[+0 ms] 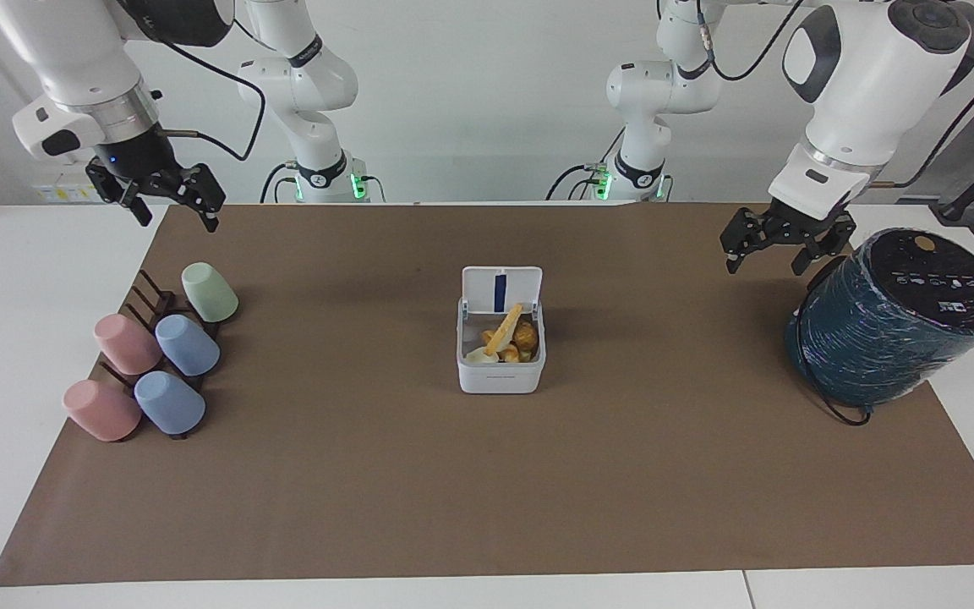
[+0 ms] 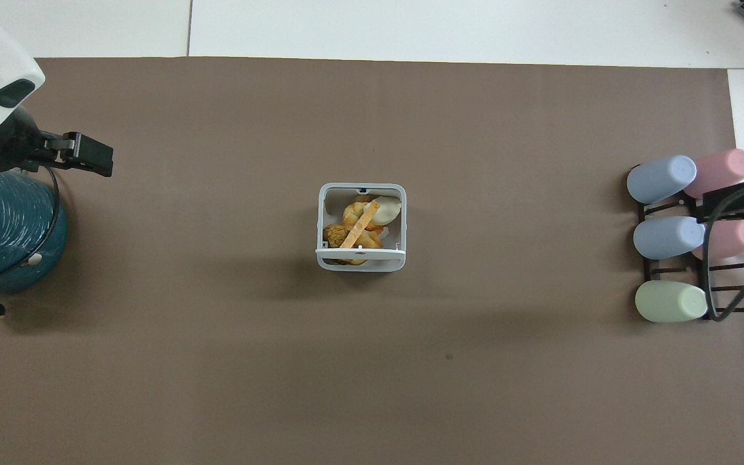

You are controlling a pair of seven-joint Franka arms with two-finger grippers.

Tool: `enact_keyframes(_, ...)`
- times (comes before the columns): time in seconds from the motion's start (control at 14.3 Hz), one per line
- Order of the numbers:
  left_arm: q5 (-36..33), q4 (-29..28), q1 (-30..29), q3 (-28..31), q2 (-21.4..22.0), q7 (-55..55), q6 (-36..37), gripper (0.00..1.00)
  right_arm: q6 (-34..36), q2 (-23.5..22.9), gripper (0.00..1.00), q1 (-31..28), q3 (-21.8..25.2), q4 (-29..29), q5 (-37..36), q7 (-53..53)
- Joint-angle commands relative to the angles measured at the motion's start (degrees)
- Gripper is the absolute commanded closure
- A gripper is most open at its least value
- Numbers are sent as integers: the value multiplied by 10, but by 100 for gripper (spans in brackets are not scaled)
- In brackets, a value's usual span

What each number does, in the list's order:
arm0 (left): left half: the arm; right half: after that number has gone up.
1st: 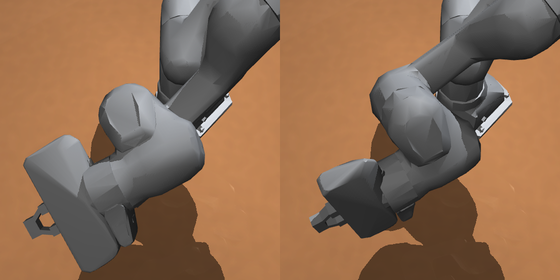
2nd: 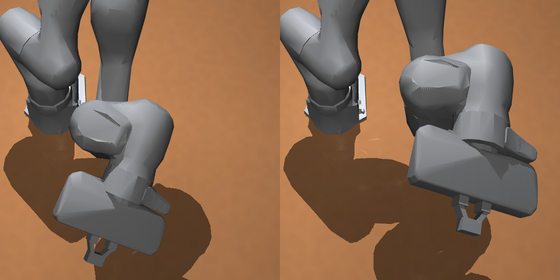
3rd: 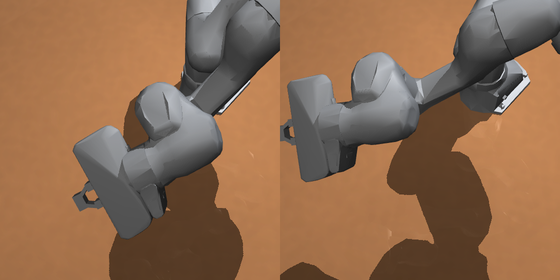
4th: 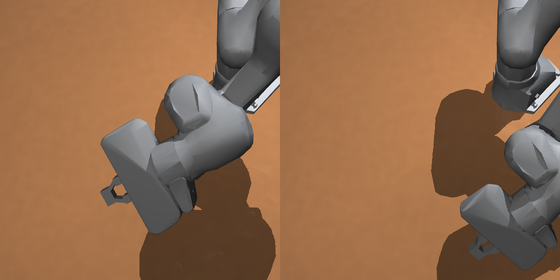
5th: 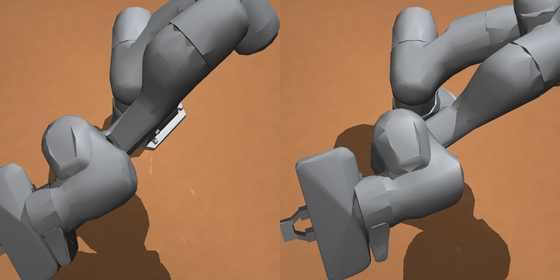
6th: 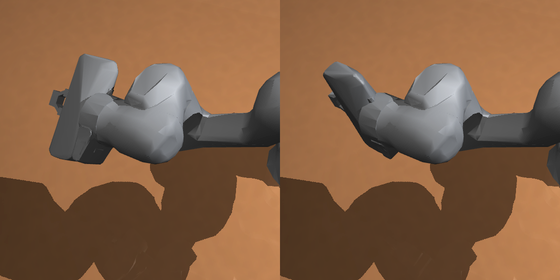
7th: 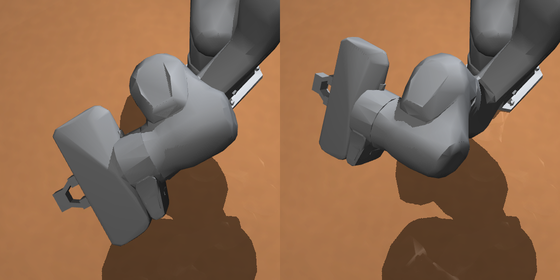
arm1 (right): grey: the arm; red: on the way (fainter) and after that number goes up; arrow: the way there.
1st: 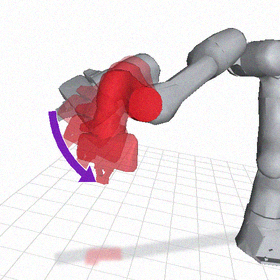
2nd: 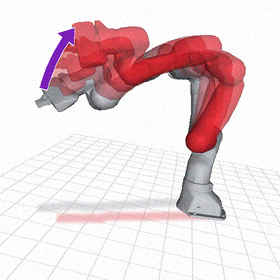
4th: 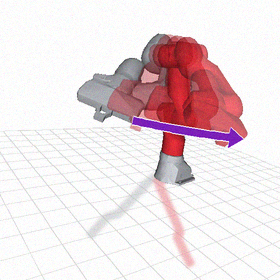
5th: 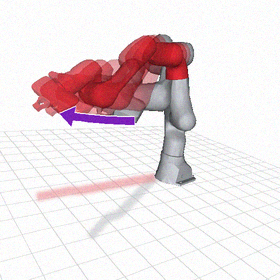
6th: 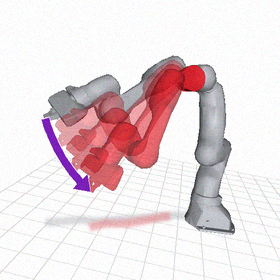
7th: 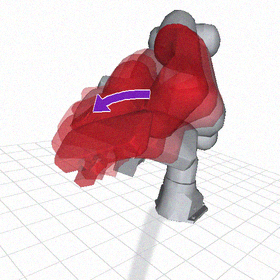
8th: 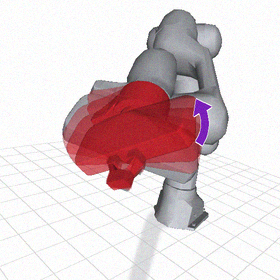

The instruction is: Close trash can lid

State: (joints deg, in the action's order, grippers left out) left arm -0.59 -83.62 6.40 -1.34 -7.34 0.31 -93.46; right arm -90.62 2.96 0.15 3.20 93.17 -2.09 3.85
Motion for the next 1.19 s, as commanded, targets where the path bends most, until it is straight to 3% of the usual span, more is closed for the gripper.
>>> enact_keyframes(0.0,6,-3,-5,-2,10,2,12,0,9,1,0,-2,-2,-4,-3,-9)
enact_keyframes(1.12,27,-10,21,-14,12,9,8,0,9,0,0,-2,-2,-4,-3,-9)
